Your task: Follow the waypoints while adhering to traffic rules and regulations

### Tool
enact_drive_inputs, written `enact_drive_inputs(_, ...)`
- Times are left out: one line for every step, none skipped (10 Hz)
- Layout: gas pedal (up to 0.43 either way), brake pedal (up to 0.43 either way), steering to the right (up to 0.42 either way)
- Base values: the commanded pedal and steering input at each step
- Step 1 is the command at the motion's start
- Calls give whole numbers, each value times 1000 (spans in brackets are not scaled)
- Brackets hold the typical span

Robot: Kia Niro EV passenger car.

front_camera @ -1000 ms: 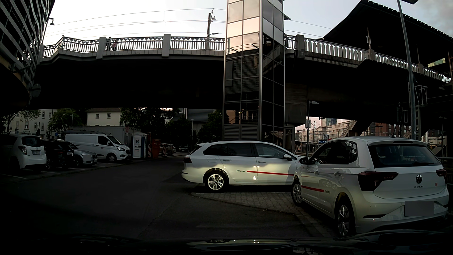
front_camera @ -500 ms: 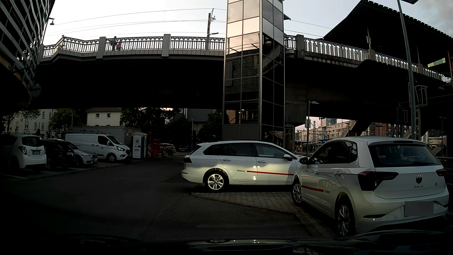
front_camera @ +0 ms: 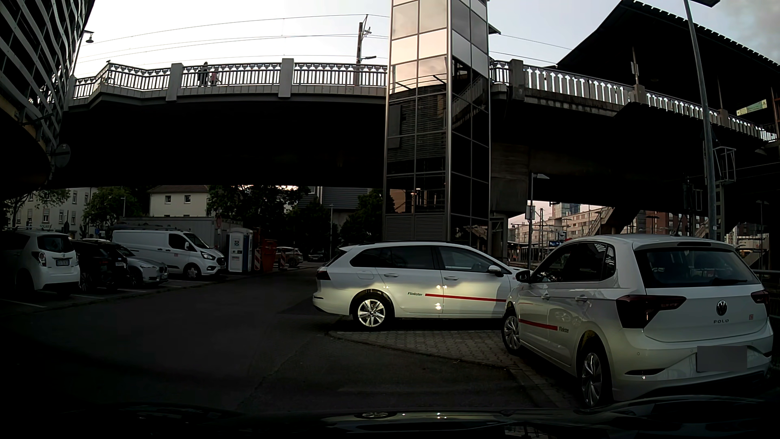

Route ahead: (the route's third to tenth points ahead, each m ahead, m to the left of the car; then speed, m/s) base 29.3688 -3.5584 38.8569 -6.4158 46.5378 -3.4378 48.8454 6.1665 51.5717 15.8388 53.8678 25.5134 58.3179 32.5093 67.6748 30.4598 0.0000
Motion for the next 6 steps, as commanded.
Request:
enact_drive_inputs(0, 262, -849)
enact_drive_inputs(0, 262, -855)
enact_drive_inputs(0, 232, -866)
enact_drive_inputs(0, 140, -881)
enact_drive_inputs(0, 61, -896)
enact_drive_inputs(0, 24, -900)
